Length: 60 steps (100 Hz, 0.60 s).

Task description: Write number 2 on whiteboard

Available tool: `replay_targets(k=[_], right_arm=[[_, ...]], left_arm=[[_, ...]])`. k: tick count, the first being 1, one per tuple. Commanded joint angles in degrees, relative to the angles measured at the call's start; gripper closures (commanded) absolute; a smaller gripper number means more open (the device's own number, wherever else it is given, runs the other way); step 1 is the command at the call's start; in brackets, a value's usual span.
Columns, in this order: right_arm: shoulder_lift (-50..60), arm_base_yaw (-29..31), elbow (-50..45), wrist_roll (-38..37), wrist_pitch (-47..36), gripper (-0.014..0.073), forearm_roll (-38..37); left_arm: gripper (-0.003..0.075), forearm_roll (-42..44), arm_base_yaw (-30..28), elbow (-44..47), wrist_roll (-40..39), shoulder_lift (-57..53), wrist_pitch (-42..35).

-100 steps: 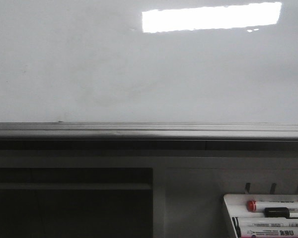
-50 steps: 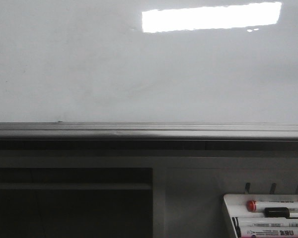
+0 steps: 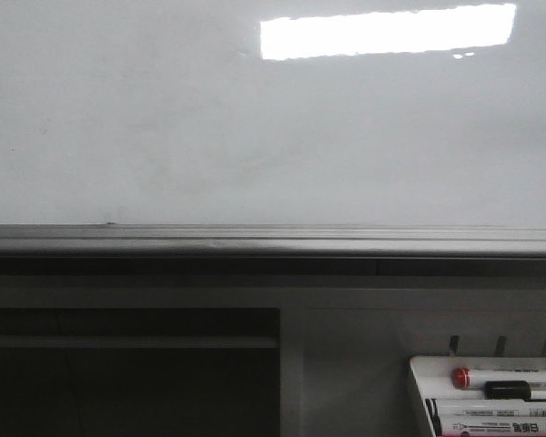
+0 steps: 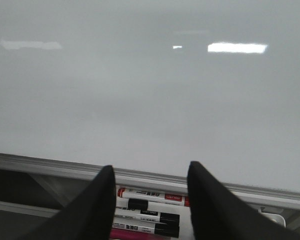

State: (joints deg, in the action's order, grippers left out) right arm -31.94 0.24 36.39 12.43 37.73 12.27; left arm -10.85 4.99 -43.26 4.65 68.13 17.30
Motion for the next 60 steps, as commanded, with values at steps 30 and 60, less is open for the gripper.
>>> replay_targets(k=[30,60], right_arm=[[-0.9,0.2,2.3,0.3,-3.8,0.0296,1.3],[-7.0,0.0,7.9,16.2,5.9,0.0296,15.0]], left_arm=[[0.0699,0.3,0.5,-2.4,0.2,-1.3,-1.6],[0.0700,0.0,0.7,-13.0,10.5,-3.4,22.9]])
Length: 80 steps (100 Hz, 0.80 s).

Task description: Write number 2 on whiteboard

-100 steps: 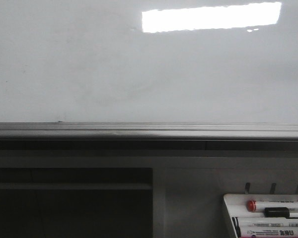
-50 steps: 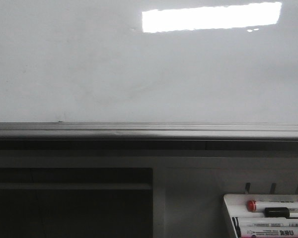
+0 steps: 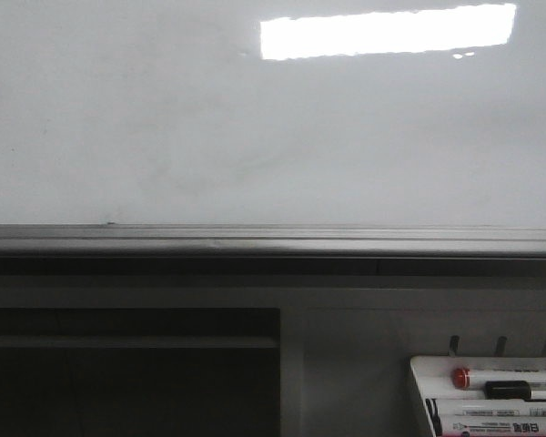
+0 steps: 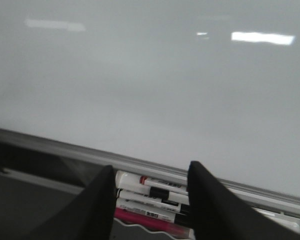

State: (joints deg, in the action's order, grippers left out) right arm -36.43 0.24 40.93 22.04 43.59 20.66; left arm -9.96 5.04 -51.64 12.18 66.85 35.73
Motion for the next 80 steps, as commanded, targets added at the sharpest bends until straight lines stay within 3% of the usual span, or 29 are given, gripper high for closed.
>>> replay_targets(k=[1,20,43,60,80], right_arm=[[-2.8,0.0,3.5,7.7,0.4,0.0296,7.2],[-10.0,0.0,7.7,22.4,9.0,0.0296,20.1],[-19.2,-0.3,12.7,34.0,19.7,0.0296,31.3],[-23.6,-7.2,15.4,37.9,21.2,0.0296,30.8],[-26.7,-20.1,18.6,38.8,18.5,0.0296,21.8]], left_arm=[[0.0700,-1.0,0.7,-4.8,3.3,-2.1,4.9],[0.0700,-3.0,6.9,-7.4,10.6,-3.5,11.7],[0.0700,-4.2,23.3,-7.4,15.9,-3.5,11.5],[0.0700,-4.2,34.3,-7.4,17.9,-3.5,10.9],[0.0700,-4.2,42.0,-7.4,17.9,-3.5,10.8]])
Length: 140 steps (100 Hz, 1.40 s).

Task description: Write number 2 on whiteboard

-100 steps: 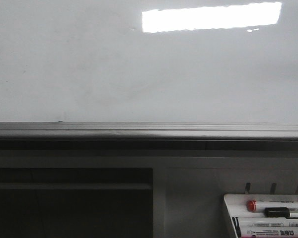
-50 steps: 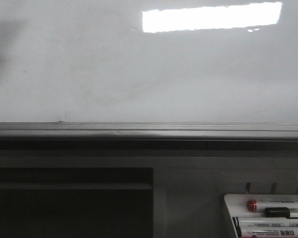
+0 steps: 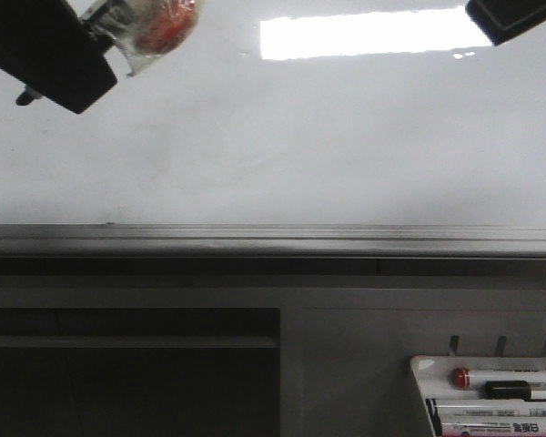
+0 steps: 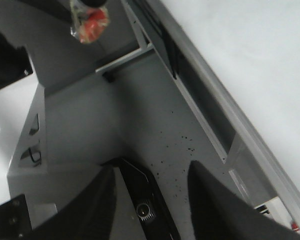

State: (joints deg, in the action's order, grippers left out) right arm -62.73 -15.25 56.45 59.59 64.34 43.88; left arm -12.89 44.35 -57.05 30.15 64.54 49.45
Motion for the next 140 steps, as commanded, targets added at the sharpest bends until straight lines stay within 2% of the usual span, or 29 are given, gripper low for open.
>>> replay_targets(k=[1,24,35,44,62,83,100,121,127,140], right_arm=[[-0.6,-5.0,3.3,1.3,-2.5,0.0296,-1.6],[-4.2,-16.2,7.6,1.3,-6.1,0.0296,-6.1],[-6.6,-18.9,9.9,1.3,-6.1,0.0296,-6.2],[-8.0,-19.6,11.9,1.3,-5.7,0.0296,-6.2],[-9.2,-20.0,14.7,1.3,-3.8,0.0296,-5.2],[-9.3,-20.4,14.9,1.3,-3.7,0.0296,-4.9],[-10.0,-23.6,14.9,1.3,-5.5,0.0296,-6.1],[-10.3,-23.8,14.9,1.3,-5.9,0.0297,-7.1],[-10.3,-23.8,14.9,1.3,-5.9,0.0316,-7.1],[-10.3,-23.8,14.9,1.3,-5.9,0.0419,-7.0]], left_arm=[[0.0700,-1.3,2.9,-2.0,0.0,-1.2,-3.0],[0.0700,-0.6,6.2,-2.0,0.2,-1.1,-3.0],[0.0700,-0.6,6.4,-2.0,4.6,-0.9,-2.2],[0.0700,-0.6,6.4,-2.0,7.5,-0.9,-2.2],[0.0700,-0.1,6.4,-2.0,7.6,-0.9,-2.3],[0.0700,0.2,6.4,-2.0,7.6,-0.9,-2.4],[0.0700,0.4,6.4,-2.0,7.6,-0.9,-2.4],[0.0700,0.4,6.4,-2.0,7.6,-0.9,-2.4],[0.0700,0.4,6.4,-2.0,7.6,-0.9,-2.4],[0.0700,0.4,6.4,-2.0,7.6,-0.9,-2.4]])
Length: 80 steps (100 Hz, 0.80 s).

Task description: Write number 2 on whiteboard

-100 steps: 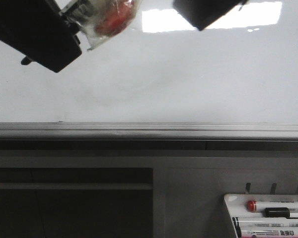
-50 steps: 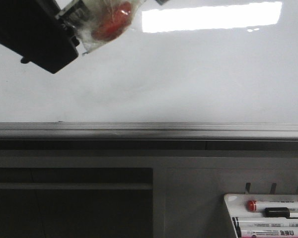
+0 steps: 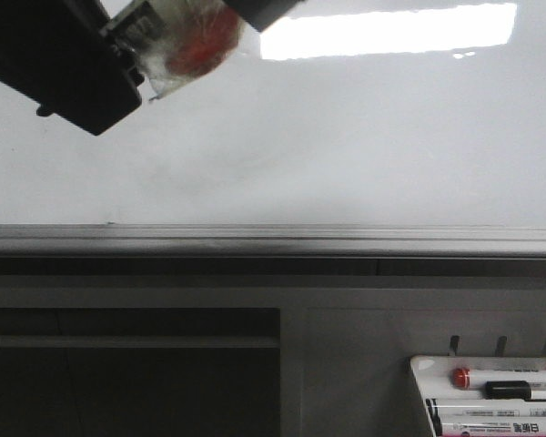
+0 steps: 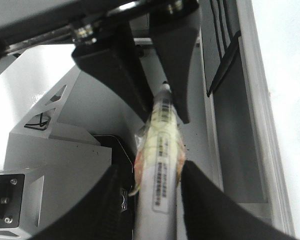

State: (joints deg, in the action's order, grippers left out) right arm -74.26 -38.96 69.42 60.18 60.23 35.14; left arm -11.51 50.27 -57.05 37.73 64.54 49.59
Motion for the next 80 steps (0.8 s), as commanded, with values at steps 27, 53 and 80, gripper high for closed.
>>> replay_targets(k=[27,53,80], right_arm=[[1.2,-0.1,2.0,0.7,-1.8,0.0571,2.4],[1.2,-0.1,2.0,0.7,-1.2,0.0590,2.5],[3.9,0.3,2.0,-2.9,-2.1,0.0590,-1.5]], left_arm=[[0.0700,-1.0,0.5,-2.0,0.0,-0.9,-2.5],[0.0514,-1.0,0.5,-2.0,-0.1,-0.9,-2.5],[0.0168,-0.9,-3.3,-2.0,-4.3,-3.7,-4.2]])
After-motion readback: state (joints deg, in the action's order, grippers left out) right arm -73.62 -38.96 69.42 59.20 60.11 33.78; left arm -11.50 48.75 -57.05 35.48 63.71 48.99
